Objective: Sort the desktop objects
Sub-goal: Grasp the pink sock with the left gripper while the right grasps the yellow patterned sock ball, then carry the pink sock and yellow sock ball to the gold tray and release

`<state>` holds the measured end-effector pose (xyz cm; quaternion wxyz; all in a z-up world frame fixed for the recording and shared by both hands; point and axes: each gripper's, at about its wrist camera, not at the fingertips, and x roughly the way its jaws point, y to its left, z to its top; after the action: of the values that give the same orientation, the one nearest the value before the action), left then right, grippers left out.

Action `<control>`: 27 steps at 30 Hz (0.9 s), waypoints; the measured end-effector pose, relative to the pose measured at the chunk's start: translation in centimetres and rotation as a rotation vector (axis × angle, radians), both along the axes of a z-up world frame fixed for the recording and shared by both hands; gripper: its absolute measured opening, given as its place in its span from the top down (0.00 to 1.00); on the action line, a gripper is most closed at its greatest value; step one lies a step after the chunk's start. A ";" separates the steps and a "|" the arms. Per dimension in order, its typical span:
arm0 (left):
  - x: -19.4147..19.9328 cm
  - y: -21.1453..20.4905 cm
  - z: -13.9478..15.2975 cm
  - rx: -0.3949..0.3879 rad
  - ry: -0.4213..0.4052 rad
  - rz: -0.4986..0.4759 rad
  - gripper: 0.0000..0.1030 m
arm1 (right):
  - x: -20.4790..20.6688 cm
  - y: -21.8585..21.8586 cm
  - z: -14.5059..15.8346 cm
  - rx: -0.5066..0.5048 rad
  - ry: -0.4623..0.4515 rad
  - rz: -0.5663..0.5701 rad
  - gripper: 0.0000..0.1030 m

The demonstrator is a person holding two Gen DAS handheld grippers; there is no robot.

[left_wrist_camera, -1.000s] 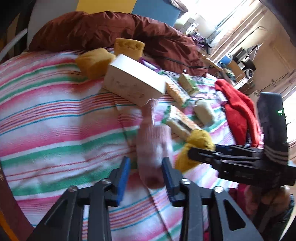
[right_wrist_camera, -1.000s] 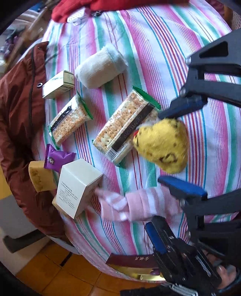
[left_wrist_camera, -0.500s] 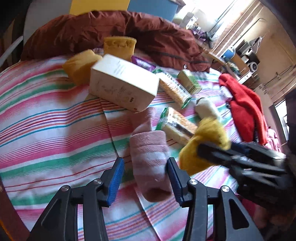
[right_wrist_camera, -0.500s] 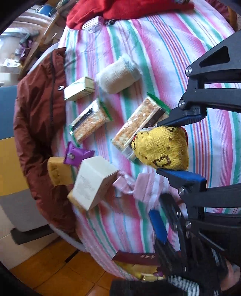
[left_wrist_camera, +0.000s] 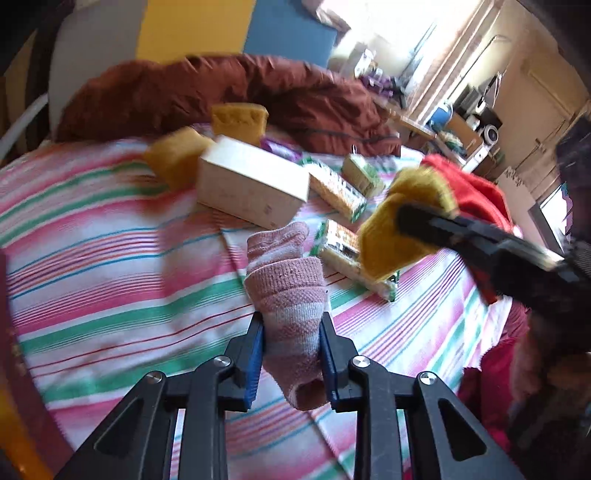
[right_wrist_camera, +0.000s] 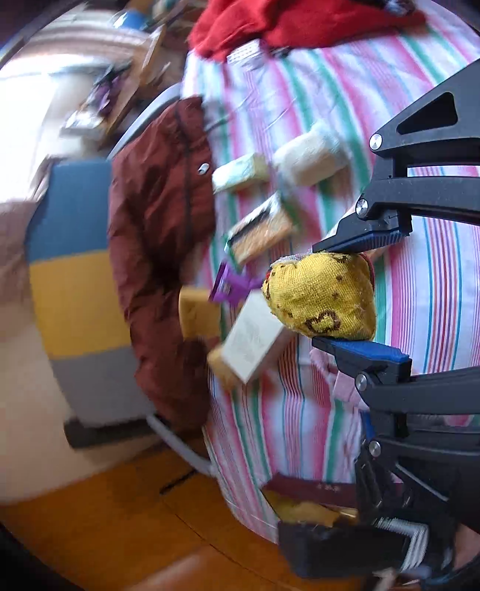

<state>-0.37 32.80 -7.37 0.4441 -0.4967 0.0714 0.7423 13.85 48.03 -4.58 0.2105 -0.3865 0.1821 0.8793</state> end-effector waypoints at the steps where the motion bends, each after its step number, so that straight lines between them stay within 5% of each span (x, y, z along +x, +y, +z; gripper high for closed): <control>1: 0.0 -1.1 0.7 0.007 0.015 0.012 0.74 | -0.3 -0.5 0.0 0.003 -0.001 0.020 0.59; 13: -2.2 -16.2 6.7 0.051 0.129 0.245 0.73 | -4.0 -7.9 0.3 -0.059 0.002 0.240 0.59; 23: -7.5 -28.9 7.4 0.000 0.165 0.509 0.72 | -12.4 -19.7 2.5 -0.109 0.028 0.517 0.59; 27: -10.7 -33.2 6.6 -0.033 0.148 0.644 0.63 | -16.6 -23.5 2.7 -0.188 0.045 0.571 0.52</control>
<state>-11.05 -0.43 -0.81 0.1719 -0.4454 -0.0451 0.8775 -2.78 24.56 -1.88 -0.0860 -0.4203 0.1515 0.8905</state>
